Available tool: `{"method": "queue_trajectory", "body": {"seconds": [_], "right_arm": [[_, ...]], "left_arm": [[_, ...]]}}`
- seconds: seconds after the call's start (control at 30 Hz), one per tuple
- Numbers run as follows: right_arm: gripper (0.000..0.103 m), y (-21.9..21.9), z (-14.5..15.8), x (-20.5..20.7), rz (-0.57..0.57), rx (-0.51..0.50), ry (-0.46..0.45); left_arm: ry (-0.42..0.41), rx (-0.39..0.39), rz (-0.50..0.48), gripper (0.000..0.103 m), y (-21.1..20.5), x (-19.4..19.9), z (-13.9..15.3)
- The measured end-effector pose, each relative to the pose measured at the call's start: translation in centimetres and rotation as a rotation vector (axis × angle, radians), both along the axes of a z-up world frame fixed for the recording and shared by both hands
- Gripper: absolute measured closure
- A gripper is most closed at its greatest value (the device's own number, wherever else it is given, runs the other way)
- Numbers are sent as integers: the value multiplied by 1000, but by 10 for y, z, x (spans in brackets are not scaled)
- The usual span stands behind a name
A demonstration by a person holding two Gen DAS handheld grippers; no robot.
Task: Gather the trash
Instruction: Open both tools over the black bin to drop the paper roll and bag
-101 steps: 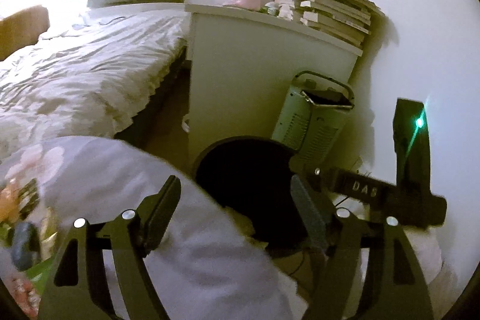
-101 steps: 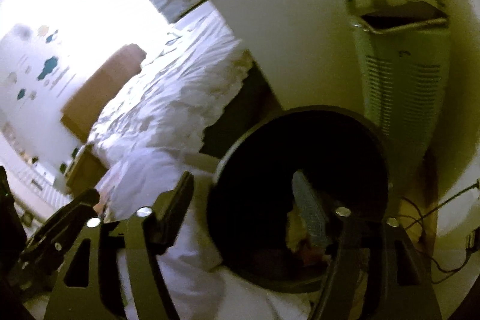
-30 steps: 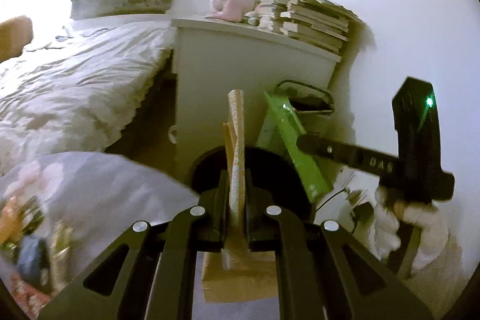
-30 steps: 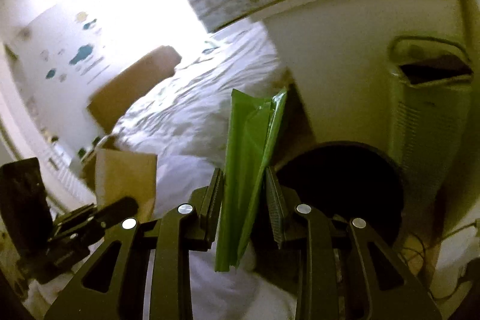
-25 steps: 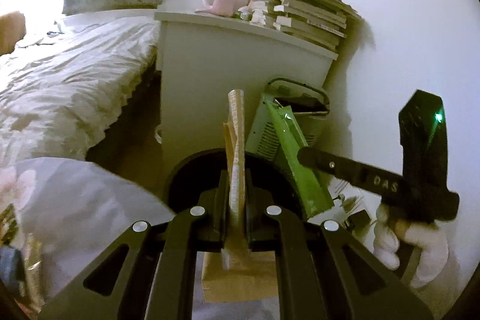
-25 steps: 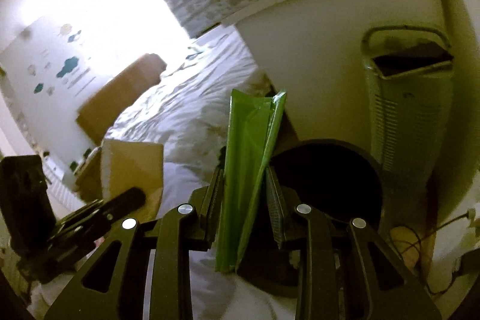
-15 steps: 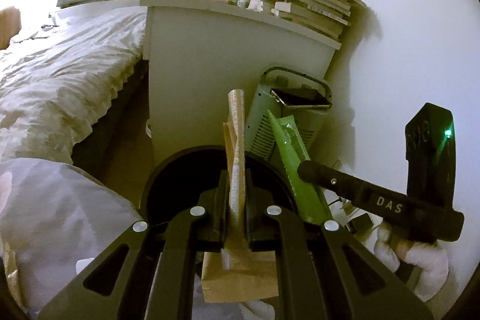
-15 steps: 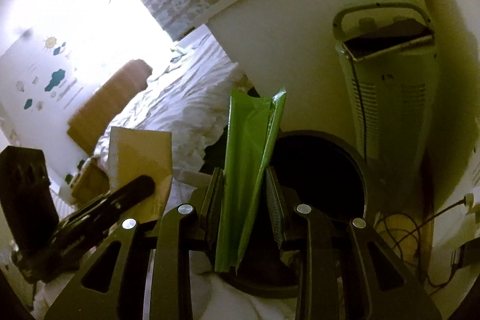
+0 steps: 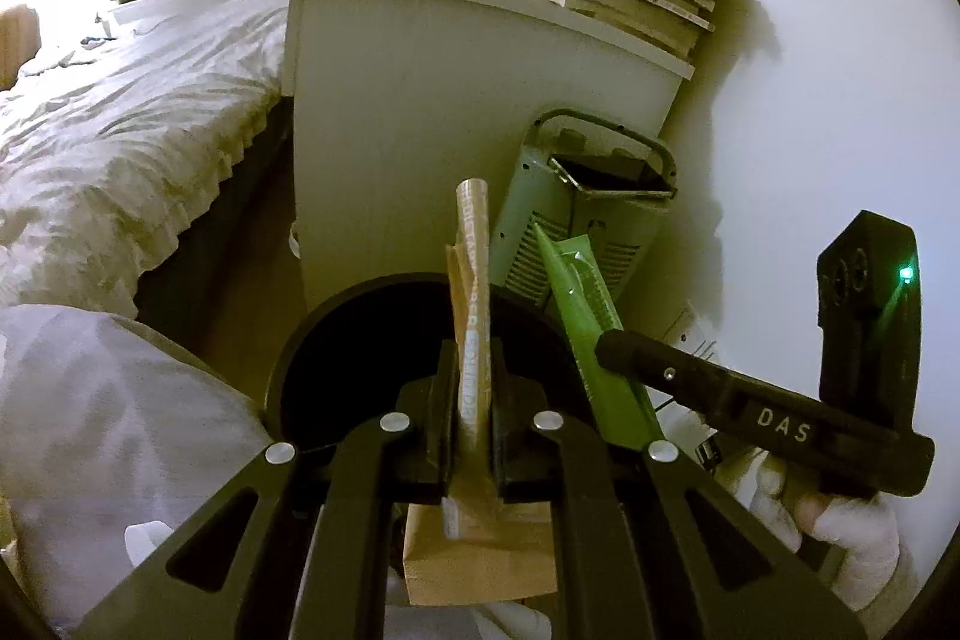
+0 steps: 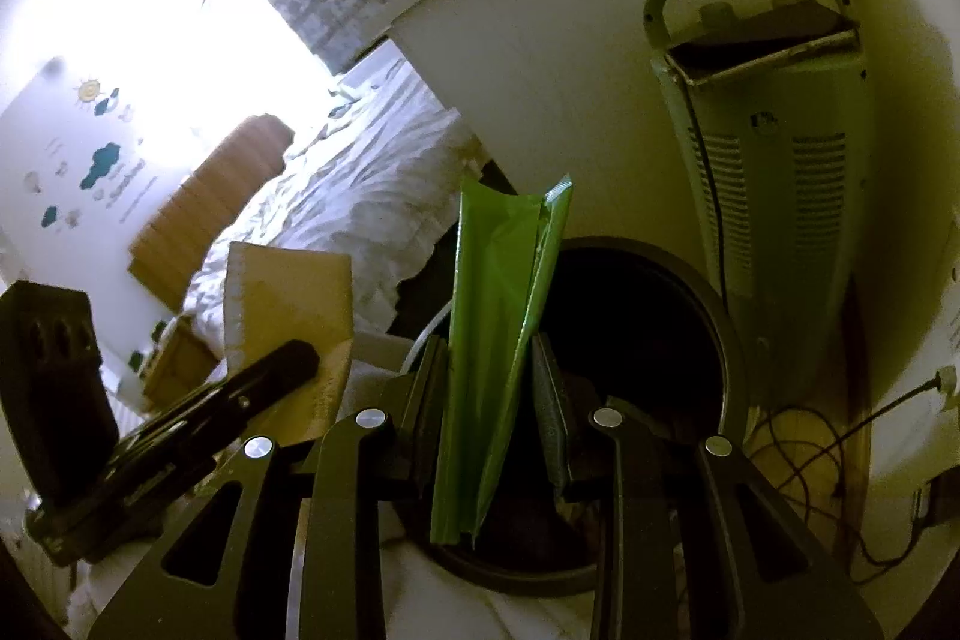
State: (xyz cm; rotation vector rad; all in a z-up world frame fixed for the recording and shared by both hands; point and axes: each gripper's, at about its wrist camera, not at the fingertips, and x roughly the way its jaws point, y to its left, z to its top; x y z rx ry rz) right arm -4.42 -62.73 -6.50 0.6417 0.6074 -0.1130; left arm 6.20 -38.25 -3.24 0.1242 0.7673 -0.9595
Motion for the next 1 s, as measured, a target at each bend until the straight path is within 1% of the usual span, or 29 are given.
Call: {"method": "queue_trajectory", "body": {"seconds": [0.37, 0.57, 0.67, 0.7, 0.77, 0.8, 0.83, 0.87, 0.9, 0.97, 1.0], "right_arm": [[73, 1, -4, 4, -8, -7, 27], [73, 3, -5, 5, -15, -19, 37], [73, 3, -4, 6, -22, -26, 42], [66, 2, -4, 6, -26, -27, 45], [56, 1, -4, 5, -36, -28, 47], [52, 1, -4, 5, -39, -28, 48], [52, 1, -3, 4, -42, -28, 50], [51, 2, -3, 4, -43, -28, 52], [47, 3, -3, 3, -43, -27, 53], [41, 4, -2, 2, -44, -29, 47], [40, 3, -1, 3, -40, -30, 46]], "left_arm": [[10, 0, -7, 93, -8, 4, -2], [1, 1, -22, 93, -18, 5, 0], [2, 1, -23, 91, -20, 6, 0], [-1, 2, -23, 90, -21, 6, 1], [-3, 7, -22, 88, -20, 6, 1], [-1, 9, -20, 78, -19, 6, 2], [-2, 4, -13, 61, -16, 6, 3], [-3, -4, -6, 54, -14, 6, 5], [-9, -20, 4, 46, -10, 5, 7], [-9, -31, 17, 45, -2, 5, 11], [-9, -33, 22, 45, 2, 5, 12]]}}
